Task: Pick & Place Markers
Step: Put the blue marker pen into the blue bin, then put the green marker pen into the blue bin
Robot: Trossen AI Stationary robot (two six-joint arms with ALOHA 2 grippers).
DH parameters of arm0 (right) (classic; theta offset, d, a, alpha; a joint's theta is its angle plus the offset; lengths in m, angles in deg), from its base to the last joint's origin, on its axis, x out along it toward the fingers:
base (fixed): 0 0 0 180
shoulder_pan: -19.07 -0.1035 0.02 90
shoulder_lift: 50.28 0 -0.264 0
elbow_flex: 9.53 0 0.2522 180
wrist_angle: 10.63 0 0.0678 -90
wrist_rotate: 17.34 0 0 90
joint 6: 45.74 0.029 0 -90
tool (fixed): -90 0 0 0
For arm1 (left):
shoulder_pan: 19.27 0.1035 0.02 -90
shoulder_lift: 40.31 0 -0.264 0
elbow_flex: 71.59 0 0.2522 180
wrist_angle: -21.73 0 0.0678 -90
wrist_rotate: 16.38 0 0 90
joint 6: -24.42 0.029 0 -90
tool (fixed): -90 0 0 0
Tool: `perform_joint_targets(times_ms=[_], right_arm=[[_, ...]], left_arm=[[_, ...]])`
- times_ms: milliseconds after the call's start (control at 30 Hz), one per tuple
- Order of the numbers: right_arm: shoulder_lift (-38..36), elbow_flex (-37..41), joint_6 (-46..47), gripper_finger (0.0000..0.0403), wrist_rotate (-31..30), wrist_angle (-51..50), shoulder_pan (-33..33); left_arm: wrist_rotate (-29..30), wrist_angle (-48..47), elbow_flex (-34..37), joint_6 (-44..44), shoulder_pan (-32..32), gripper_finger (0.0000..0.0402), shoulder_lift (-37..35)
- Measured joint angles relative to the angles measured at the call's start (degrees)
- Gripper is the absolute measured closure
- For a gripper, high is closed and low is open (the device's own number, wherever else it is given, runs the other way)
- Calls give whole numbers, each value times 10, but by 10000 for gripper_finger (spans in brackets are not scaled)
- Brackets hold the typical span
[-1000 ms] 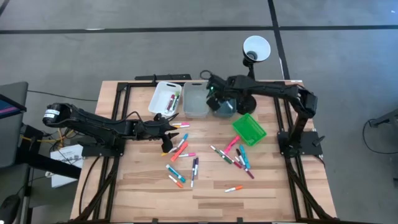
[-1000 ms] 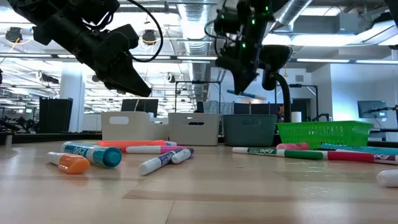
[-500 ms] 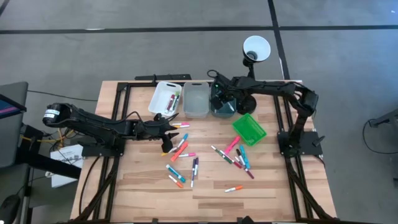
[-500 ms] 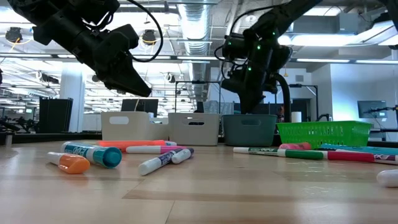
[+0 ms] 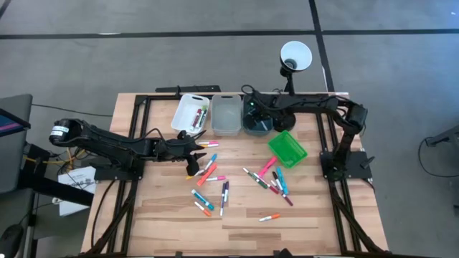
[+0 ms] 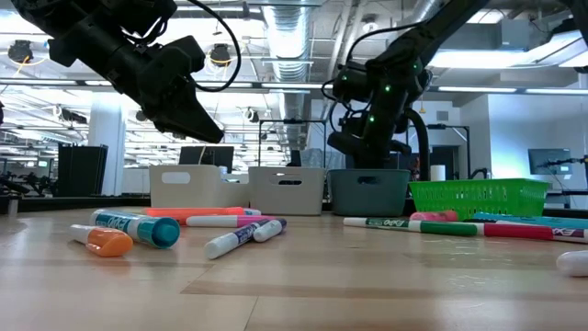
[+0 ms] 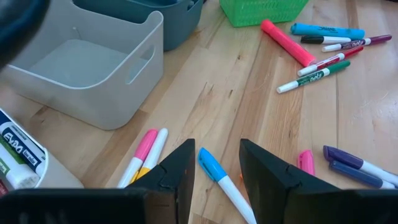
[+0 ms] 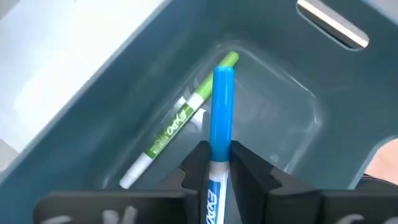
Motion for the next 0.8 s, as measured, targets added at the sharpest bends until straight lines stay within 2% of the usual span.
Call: perform_joint_targets(times_ms=[200,333,500,667,800], right_arm=[[0,17,-9,341,3,19,18],[0,18,-11,333,42,18,36],[0,18,-50,308,43,21,37],[0,14,-68,274,42,19,20],[0,-14,-72,248,42,-28,-8]], left_arm=[[0,0,0,0,0,280,0],[0,0,0,0,0,280,0],[0,0,0,0,0,280,0],[0,0,0,0,0,280,0],[0,0,0,0,0,280,0]])
